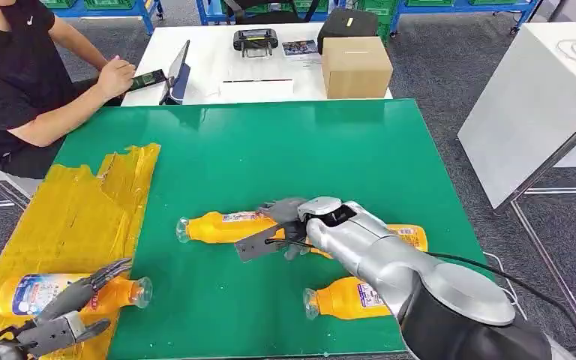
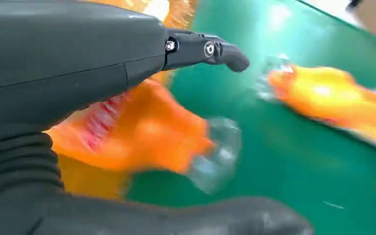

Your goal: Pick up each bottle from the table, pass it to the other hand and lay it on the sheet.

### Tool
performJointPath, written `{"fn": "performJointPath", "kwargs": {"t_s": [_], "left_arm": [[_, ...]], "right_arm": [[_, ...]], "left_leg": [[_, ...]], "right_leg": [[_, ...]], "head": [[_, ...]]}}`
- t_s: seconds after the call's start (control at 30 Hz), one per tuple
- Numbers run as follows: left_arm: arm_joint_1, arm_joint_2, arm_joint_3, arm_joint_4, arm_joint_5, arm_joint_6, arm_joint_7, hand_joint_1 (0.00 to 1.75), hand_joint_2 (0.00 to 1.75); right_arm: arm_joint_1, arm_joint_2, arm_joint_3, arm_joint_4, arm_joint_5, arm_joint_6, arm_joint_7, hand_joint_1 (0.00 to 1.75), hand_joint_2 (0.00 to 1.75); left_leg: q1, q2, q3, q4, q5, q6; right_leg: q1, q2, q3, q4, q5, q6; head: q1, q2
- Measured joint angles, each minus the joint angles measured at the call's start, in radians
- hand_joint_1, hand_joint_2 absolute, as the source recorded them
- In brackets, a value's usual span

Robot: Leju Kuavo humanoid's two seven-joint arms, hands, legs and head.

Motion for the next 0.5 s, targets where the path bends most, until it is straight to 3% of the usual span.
{"fn": "performJointPath", "kwargs": {"t_s": [0.1, 0.17, 0.27, 0.3, 0.33, 0.37, 0.5], "left_arm": [[-0.004, -0.043, -0.018, -0.059, 0.080, -0.039, 0.000, 0.00, 0.00], [-0.016, -0.100, -0.008, -0.090, 0.109, -0.101, 0.000, 0.00, 0.00], [-0.034, -0.179, 0.033, -0.129, 0.123, -0.179, 0.000, 0.00, 0.00], [-0.043, -0.207, 0.049, -0.138, 0.127, -0.196, 0.000, 0.00, 0.00], [-0.051, -0.226, 0.063, -0.144, 0.127, -0.208, 0.000, 0.00, 0.00], [-0.057, -0.247, 0.077, -0.149, 0.127, -0.219, 0.000, 0.00, 0.00], [-0.074, -0.301, 0.118, -0.156, 0.126, -0.244, 0.000, 0.00, 0.00]], "right_arm": [[0.022, 0.019, 0.003, 0.027, 0.021, -0.022, 0.030, 0.00, 1.75], [0.064, 0.032, 0.006, 0.045, 0.037, -0.039, 0.058, 0.00, 1.75], [0.086, 0.051, 0.003, 0.058, 0.054, -0.059, 0.097, 0.00, 1.75], [0.092, 0.058, 0.002, 0.061, 0.055, -0.063, 0.107, 0.45, 1.75], [0.099, 0.061, 0.002, 0.064, 0.056, -0.066, 0.113, 1.40, 1.75], [0.105, 0.066, -0.001, 0.068, 0.056, -0.069, 0.120, 1.75, 1.75], [0.124, 0.077, -0.010, 0.077, 0.051, -0.070, 0.128, 1.75, 1.75]], "left_leg": [[0.000, 0.000, 0.000, 0.000, 0.000, 0.000], [0.000, -0.003, -0.002, 0.000, 0.000, 0.000], [0.000, 0.003, -0.001, 0.000, 0.000, 0.000], [0.000, 0.006, -0.001, 0.000, -0.001, 0.000], [0.000, 0.006, 0.001, 0.000, -0.001, 0.000], [0.001, 0.007, 0.003, 0.000, -0.002, 0.000], [0.002, 0.006, 0.008, 0.000, -0.005, -0.001]], "right_leg": [[0.000, 0.000, 0.000, -0.001, 0.000, 0.000], [0.000, -0.003, 0.001, -0.003, 0.000, 0.000], [0.000, 0.001, 0.008, -0.003, 0.003, -0.002], [0.000, 0.003, 0.009, -0.003, 0.003, -0.002], [0.000, 0.004, 0.009, -0.003, 0.003, -0.002], [0.000, 0.005, 0.004, -0.003, 0.003, -0.002], [0.002, 0.005, 0.006, -0.004, 0.001, -0.004]], "head": [[0.000, 0.000], [0.001, 0.000], [0.003, 0.000], [0.000, 0.000], [0.000, 0.000], [0.000, 0.000], [0.001, 0.000]]}}
